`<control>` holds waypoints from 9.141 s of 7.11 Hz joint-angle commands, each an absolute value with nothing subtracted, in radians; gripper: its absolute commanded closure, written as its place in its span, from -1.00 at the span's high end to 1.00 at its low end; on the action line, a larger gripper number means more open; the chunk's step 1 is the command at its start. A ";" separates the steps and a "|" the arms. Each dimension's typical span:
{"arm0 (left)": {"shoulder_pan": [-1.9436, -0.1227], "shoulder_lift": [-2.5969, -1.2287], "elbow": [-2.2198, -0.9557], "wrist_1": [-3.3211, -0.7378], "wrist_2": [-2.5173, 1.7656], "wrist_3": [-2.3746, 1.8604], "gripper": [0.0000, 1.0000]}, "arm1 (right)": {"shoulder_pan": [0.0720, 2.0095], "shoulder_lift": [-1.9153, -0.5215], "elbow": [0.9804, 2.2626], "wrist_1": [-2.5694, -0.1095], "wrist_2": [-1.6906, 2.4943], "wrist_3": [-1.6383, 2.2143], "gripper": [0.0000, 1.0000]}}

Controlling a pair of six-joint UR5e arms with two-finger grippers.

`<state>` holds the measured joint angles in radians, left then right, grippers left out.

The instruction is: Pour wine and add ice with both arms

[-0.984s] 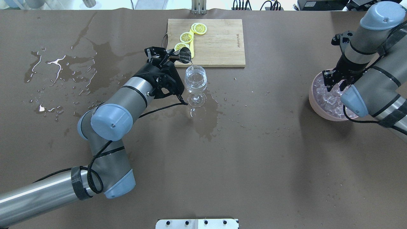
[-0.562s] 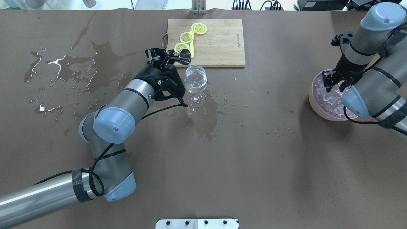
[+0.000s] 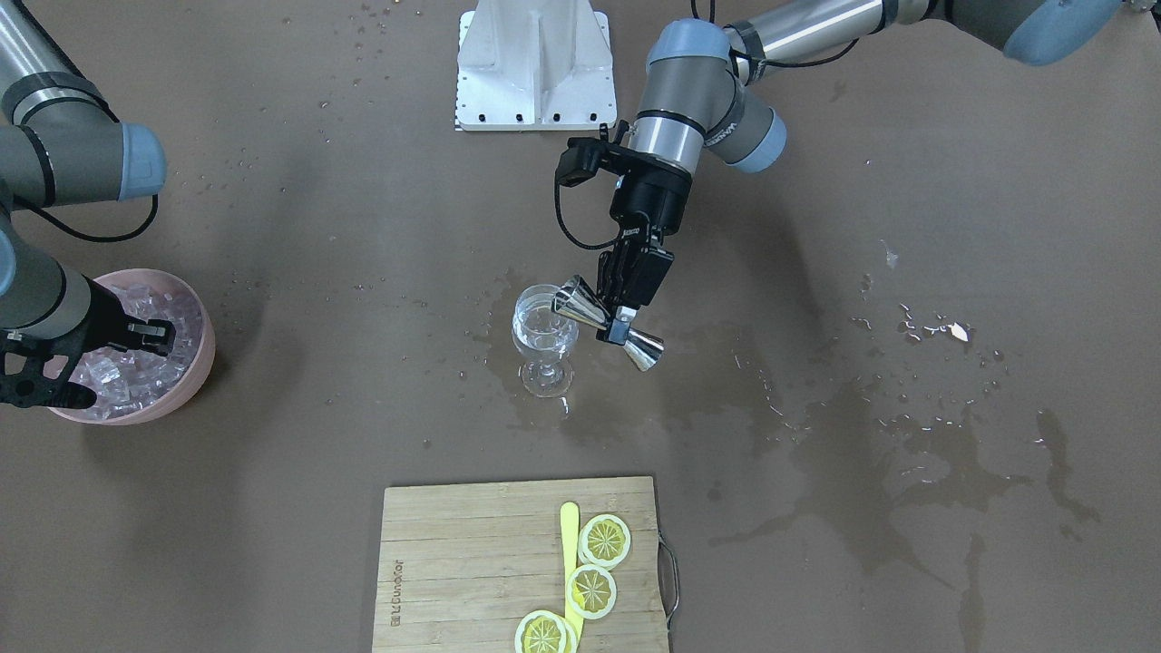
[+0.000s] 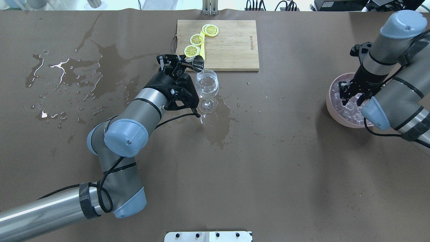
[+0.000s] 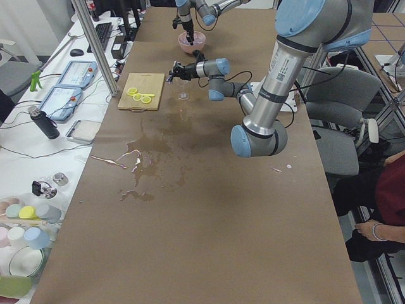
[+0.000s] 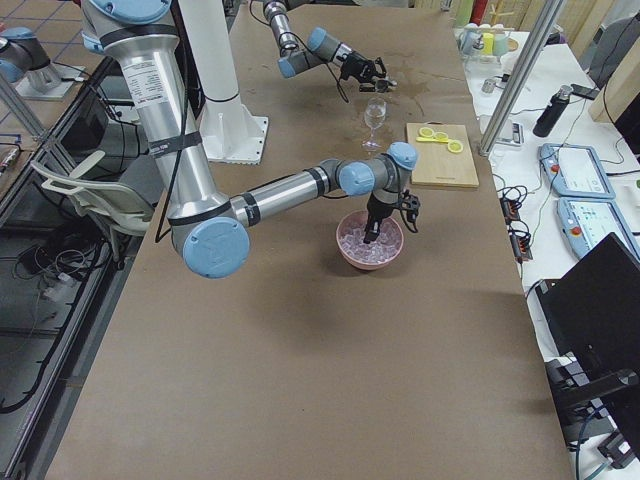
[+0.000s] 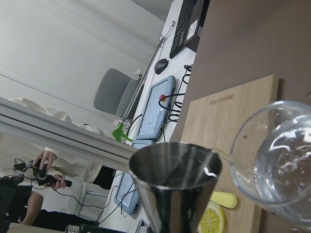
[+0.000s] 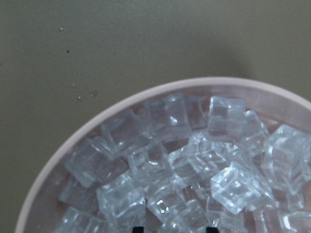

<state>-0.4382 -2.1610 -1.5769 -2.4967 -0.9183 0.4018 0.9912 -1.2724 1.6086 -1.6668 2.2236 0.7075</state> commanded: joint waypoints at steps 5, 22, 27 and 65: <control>-0.433 -2.165 -1.588 -2.491 -0.893 0.514 -1.00 | 0.971 -1.293 1.611 -1.667 2.221 0.713 -0.22; -0.422 -2.191 -1.609 -2.335 -0.730 0.689 -1.00 | 1.012 -1.293 1.589 -1.674 2.212 0.706 -0.19; -0.384 -2.210 -1.608 -2.316 -0.696 0.741 -1.00 | 1.015 -1.285 1.578 -1.677 2.209 0.709 -0.56; -0.885 -1.644 -1.143 -3.255 -1.497 -0.724 -1.00 | 0.762 -0.417 1.330 -1.887 2.105 0.936 0.69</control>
<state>-0.8853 -1.6411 -1.1455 -3.2480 -1.4976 -0.7207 0.7585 -0.4171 1.3250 -1.8844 2.1013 0.9358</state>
